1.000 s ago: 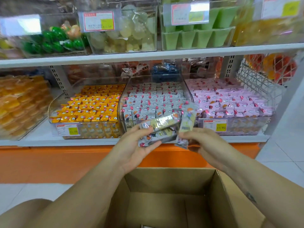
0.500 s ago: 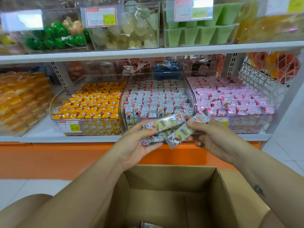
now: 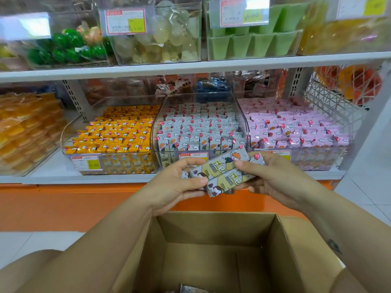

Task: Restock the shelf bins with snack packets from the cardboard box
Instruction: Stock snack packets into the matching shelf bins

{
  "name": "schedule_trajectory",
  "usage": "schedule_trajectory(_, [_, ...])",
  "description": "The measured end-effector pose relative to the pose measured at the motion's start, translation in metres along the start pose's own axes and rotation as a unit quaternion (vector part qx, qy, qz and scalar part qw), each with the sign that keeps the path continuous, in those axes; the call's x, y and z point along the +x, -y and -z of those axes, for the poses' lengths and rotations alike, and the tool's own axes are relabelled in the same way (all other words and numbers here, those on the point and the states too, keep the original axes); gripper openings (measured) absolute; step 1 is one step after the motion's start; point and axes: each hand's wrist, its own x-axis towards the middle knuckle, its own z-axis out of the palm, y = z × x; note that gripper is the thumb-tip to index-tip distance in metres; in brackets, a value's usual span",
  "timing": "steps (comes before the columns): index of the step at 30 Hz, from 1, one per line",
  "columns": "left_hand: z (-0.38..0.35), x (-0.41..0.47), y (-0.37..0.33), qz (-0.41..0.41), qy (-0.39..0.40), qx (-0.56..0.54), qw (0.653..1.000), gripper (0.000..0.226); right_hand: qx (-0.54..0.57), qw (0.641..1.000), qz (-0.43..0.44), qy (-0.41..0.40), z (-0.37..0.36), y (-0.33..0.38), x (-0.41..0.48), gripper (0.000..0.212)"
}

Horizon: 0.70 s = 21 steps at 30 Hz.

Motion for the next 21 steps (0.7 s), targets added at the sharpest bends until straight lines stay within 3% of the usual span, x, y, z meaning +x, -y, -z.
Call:
schedule_trajectory(2, [0.003,0.0,-0.001,0.005,-0.001,0.03,1.0,0.04,-0.037,0.999,0.027,-0.017,-0.001,0.0,0.0,0.026])
schedule_trajectory(5, [0.008,-0.003,-0.006,0.018,0.0,0.066,0.998,0.049,-0.078,0.994,0.07,-0.035,-0.002,0.002,-0.001,0.046])
schedule_trajectory(8, [0.012,-0.006,-0.014,-0.014,-0.039,0.166,0.985,0.022,-0.076,0.989,0.102,-0.075,-0.004,0.004,-0.002,0.055])
schedule_trajectory(11, [0.028,-0.005,-0.031,-0.104,-0.133,0.329,0.929,0.025,-0.085,0.974,0.143,-0.152,-0.006,0.012,0.0,0.053])
schedule_trajectory(14, [0.05,-0.003,-0.056,-0.171,-0.22,0.375,0.884,0.035,-0.192,0.938,0.185,-0.22,-0.006,0.021,0.005,0.027])
schedule_trajectory(17, [0.066,0.006,-0.073,-0.205,-0.277,0.429,0.835,0.042,-0.332,0.893,0.199,-0.231,-0.006,0.029,0.019,0.038])
schedule_trajectory(21, [0.074,0.024,-0.082,-0.219,-0.268,0.528,0.775,0.045,-0.454,0.844,0.204,-0.199,-0.01,0.044,0.045,0.05])
